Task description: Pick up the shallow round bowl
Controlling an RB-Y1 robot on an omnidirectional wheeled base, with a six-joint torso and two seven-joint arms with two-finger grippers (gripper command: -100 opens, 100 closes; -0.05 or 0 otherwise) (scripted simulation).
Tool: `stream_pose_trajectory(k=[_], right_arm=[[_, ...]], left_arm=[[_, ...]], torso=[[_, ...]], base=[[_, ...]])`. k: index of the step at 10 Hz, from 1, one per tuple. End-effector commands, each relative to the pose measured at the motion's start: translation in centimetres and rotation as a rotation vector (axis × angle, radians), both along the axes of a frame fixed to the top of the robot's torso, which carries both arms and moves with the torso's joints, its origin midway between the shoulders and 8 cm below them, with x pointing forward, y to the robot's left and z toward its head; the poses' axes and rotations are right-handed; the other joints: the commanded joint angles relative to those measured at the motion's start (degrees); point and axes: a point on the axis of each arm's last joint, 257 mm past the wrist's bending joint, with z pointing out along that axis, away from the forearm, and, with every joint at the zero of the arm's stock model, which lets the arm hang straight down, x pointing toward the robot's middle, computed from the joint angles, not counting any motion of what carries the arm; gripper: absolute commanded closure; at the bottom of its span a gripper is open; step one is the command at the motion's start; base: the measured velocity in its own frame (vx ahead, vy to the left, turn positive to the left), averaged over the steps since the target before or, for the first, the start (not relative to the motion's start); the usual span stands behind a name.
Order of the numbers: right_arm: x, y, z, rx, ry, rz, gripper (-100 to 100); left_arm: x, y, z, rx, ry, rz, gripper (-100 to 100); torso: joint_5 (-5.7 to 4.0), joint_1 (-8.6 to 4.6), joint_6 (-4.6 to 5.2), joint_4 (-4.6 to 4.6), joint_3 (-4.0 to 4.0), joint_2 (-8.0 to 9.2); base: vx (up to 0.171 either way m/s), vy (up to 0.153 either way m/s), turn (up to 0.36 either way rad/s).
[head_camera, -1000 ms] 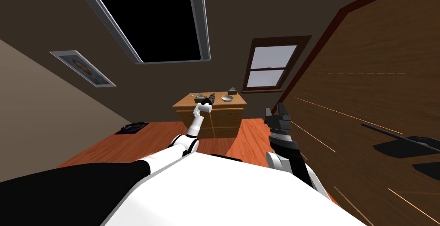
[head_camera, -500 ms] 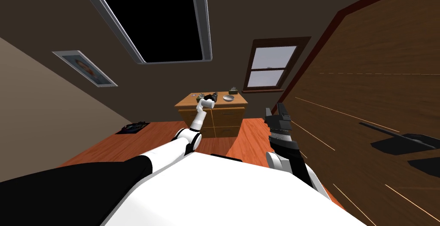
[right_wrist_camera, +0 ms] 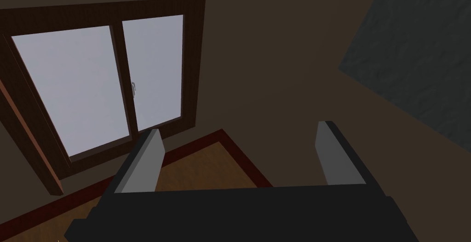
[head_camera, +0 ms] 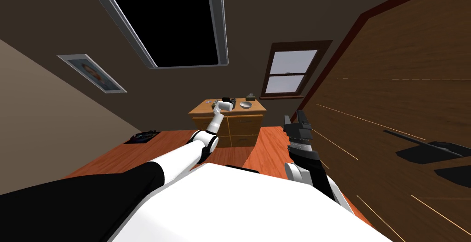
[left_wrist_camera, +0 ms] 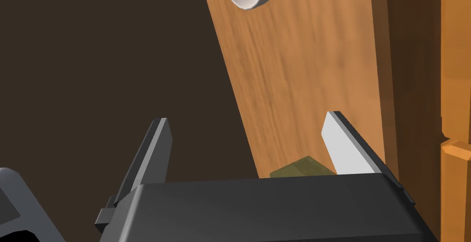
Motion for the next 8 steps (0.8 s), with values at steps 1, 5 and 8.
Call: stream_pose_trajectory(k=[1,5,8], right_arm=[[0.0,0.0,0.0,0.0,0.0,0.0,0],[0.0,0.0,0.0,0.0,0.0,0.0,0],[0.0,0.0,0.0,0.0,0.0,0.0,0]], left_arm=[[0.2,-1.0,-0.1,0.008,0.048,-0.012,-100],[0.1,-4.0,-0.1,0.015,0.145,-0.057,-100],[-0.3,-5.5,0.0,0.03,0.213,-0.079,-100]], torso=[[0.0,0.0,0.0,0.0,0.0,0.0],[-0.02,-0.09,0.0,-0.01,-0.03,-0.05],[-0.01,-0.06,0.0,-0.03,-0.06,-0.1]], base=[[0.002,0.036,-0.005],[0.009,0.02,-0.005],[0.019,0.025,-0.005]])
